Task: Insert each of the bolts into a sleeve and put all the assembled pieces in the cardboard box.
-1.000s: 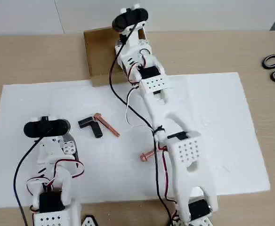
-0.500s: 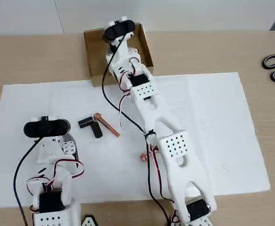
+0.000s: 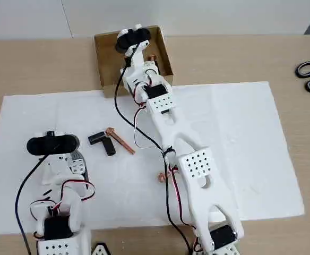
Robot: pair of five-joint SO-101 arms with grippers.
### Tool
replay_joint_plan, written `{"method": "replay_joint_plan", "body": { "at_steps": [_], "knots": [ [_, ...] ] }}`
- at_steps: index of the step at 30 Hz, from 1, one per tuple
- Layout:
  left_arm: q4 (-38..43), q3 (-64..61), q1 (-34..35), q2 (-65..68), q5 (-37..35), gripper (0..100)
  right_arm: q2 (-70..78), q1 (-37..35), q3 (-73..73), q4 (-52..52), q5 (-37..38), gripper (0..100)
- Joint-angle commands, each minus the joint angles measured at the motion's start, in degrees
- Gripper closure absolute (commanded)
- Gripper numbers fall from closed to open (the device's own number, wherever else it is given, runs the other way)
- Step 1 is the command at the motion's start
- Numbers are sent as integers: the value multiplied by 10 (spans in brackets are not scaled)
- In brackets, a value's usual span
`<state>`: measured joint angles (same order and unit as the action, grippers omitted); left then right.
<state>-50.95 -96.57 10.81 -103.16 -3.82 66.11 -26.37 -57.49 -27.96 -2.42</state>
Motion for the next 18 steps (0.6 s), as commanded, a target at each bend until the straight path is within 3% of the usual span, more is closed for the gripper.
{"method": "replay_joint_plan", "body": {
  "at_steps": [1, 6, 12, 18],
  "knots": [
    [1, 3, 1, -8, -4, 994, -20, -4, -46, -4, 0, 990],
    [1, 3, 1, -8, -4, 994, -20, -8, -46, -4, 1, 979],
    [1, 3, 1, -8, -4, 994, -20, -8, -46, -9, 1, 847],
    [1, 3, 1, -8, -4, 994, -20, -9, -46, -9, 1, 850]
  ]
}}
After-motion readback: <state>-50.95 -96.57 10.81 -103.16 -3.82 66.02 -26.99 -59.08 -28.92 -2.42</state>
